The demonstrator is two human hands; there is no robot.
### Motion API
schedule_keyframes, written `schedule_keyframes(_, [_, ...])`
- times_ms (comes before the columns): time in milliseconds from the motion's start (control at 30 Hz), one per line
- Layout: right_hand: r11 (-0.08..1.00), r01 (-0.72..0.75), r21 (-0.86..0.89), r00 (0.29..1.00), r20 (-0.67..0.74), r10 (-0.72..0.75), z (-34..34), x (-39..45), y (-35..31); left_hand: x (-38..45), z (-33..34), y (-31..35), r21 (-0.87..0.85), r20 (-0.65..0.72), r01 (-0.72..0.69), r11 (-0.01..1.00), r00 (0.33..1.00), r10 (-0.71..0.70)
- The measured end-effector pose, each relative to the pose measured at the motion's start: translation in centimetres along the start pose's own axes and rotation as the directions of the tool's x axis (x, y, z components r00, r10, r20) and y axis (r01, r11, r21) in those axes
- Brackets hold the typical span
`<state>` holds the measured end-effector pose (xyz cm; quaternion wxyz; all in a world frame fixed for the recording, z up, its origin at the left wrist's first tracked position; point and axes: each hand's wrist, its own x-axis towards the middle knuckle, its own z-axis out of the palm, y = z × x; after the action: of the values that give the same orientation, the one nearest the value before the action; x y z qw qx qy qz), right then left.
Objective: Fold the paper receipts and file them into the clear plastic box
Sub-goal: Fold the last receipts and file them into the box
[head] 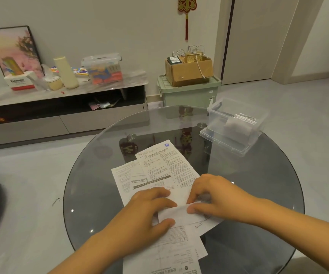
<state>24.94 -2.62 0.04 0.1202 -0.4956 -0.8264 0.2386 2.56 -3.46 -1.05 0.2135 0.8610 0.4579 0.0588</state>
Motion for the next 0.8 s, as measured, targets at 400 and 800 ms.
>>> schedule_keyframes(400, [0.944,-0.157,0.289,0.971,-0.128,0.201,-1.4,0.9,-0.2,1.4,-1.6,0.4,-0.393,-0.174,0.103,0.914,0.967,-0.184])
schedule_keyframes(800, [0.683,-0.261,0.682,0.928,-0.017,0.372,-2.6,2.2,-1.5,2.9,-3.5,2.0,-0.83,0.023,0.243,0.502,0.915,-0.404])
